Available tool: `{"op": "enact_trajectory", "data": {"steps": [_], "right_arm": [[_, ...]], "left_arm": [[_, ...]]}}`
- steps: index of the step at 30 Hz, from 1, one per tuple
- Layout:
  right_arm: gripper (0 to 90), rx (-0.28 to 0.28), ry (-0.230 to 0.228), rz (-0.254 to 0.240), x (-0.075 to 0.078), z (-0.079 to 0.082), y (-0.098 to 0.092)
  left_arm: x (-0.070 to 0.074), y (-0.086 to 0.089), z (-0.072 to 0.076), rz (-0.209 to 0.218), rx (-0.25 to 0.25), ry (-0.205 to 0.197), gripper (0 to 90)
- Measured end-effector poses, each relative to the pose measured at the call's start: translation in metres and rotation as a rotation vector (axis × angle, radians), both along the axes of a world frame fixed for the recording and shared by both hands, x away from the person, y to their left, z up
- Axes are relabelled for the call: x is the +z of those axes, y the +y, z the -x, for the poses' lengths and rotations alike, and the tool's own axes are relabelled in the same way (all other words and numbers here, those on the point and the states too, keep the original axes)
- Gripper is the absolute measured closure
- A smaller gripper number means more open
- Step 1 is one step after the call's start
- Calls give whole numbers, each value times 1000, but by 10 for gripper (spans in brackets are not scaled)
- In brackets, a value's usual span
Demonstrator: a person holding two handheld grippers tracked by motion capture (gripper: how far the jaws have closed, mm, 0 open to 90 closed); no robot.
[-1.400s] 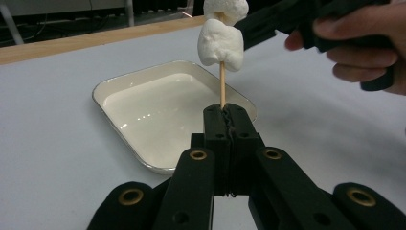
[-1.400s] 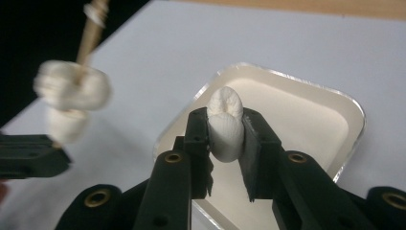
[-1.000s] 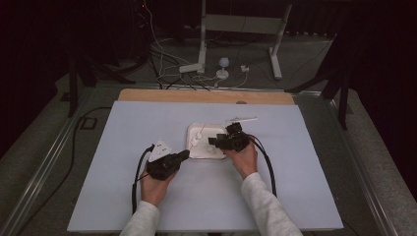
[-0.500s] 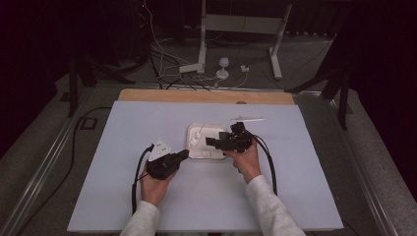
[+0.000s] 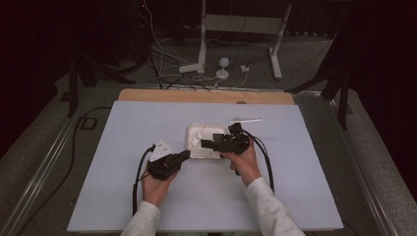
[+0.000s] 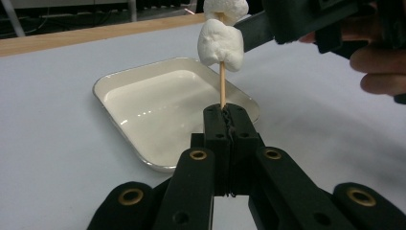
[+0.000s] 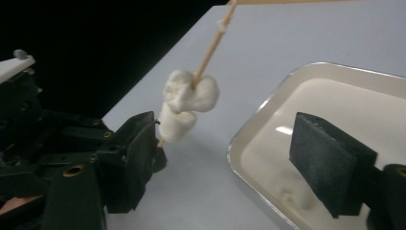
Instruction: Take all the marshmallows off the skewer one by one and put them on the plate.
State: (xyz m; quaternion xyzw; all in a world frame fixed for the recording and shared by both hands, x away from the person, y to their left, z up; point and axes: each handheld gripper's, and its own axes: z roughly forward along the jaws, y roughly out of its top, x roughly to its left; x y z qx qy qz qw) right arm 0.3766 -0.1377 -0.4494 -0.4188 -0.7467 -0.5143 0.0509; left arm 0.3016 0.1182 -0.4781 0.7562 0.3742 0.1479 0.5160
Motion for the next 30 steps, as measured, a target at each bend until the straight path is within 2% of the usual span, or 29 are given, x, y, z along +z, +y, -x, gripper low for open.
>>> {"op": "enact_trajectory", "data": {"steps": [6,13,15,20,24,26,27,28,30], "right_arm": [[359,35,24,-64,-1,-1,4],[627,83,91,-163,-2,-3,4],[672,86,100,-186,-2,-3,3],[724,63,100,-215,1,-3,0],[753,46,86,-218,4,-3,-4],[761,37,83,-221,5,-3,-6],[765,12,68,-237,7,-3,-9],[765,-7,78,-270,9,-4,-14],[768,-9,92,-283,11,-6,-19]], "left_arm": [[1,-2,2,28,-30,-22,900],[1,-5,3,41,-58,-29,900],[0,-5,3,46,-63,-30,900],[0,-3,3,29,-70,-40,900],[0,-3,3,29,-75,-41,900],[-1,-4,3,-3,-74,-41,900],[-3,-3,4,-14,-78,-43,900],[-4,-2,4,14,-82,-38,900],[-3,-3,4,14,-82,-40,900]]}}
